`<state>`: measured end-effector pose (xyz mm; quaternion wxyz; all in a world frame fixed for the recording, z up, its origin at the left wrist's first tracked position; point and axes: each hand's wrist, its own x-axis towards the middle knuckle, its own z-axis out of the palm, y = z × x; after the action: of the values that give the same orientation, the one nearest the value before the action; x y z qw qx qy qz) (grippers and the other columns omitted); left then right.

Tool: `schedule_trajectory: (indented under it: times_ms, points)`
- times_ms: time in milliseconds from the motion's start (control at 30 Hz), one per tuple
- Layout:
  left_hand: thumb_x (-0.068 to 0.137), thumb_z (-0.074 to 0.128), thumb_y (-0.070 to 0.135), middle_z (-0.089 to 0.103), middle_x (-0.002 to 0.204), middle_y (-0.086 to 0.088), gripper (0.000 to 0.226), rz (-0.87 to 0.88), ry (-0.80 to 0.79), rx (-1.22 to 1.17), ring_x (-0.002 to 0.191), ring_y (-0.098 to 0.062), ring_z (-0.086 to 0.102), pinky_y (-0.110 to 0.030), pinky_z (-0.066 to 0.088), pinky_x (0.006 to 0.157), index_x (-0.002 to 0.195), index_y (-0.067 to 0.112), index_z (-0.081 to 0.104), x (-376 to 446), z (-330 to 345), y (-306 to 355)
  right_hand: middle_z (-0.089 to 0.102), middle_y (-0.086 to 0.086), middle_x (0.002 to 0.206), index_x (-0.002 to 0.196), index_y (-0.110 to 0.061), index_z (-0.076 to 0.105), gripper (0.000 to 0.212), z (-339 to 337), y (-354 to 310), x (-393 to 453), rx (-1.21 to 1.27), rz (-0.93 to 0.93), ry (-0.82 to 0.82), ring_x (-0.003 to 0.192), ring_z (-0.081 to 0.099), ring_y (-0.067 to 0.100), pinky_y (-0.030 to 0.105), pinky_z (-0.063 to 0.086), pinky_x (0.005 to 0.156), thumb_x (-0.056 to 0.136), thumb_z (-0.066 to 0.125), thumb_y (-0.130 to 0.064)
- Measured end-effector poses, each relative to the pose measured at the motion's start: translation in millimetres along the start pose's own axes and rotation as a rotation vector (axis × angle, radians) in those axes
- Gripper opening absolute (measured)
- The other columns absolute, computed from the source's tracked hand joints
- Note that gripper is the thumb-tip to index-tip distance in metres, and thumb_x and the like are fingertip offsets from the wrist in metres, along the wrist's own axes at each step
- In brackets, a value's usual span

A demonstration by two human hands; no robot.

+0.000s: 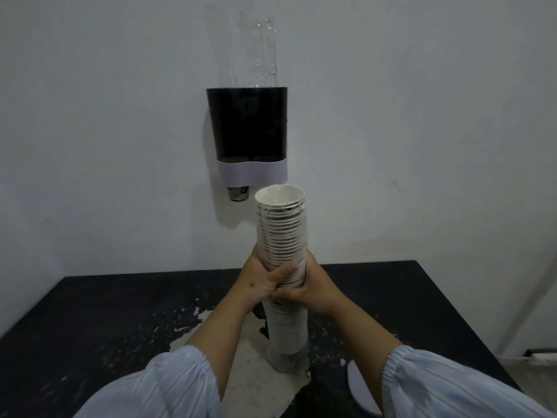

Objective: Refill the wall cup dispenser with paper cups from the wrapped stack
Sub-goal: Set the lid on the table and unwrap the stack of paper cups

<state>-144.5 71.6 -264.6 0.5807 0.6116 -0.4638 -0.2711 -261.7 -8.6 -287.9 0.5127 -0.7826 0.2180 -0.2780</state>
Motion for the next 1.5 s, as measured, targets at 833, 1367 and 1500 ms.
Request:
schedule_trajectory:
  times_ms: [833,1367,1500]
  points:
    - [0.041,0.083,0.044,0.066,0.104,0.008,0.082,0.092,0.074,-0.064,0.092,0.000,0.066,-0.012,0.052,0.073,0.114,0.018,0.054,12.3,1.3,13.2,0.064,0.003,0.117,0.123,-0.014,0.047,0.074,11.1,-2.8,17.0,0.095,-0.083,0.223,0.107,0.063,0.011,0.036,0.056,0.089,0.061,0.086,-0.015]
    - [0.033,0.085,0.059,0.054,0.126,0.004,0.118,0.222,-0.017,-0.088,0.112,-0.003,0.058,-0.019,0.052,0.086,0.133,0.020,0.037,16.1,-20.1,62.5,0.053,-0.003,0.124,0.131,-0.016,0.034,0.094,-14.9,-44.8,11.3,0.104,-0.160,0.108,0.114,0.056,0.008,0.016,0.051,0.087,0.054,0.088,-0.013]
    - [0.037,0.082,0.063,0.052,0.129,0.000,0.116,0.286,0.038,-0.035,0.118,-0.013,0.054,-0.027,0.051,0.095,0.136,0.021,0.036,20.4,-14.6,78.6,0.052,-0.001,0.126,0.130,-0.014,0.032,0.095,-12.3,-59.2,18.9,0.102,-0.235,0.151,0.115,0.056,0.007,0.018,0.050,0.089,0.055,0.088,-0.004]
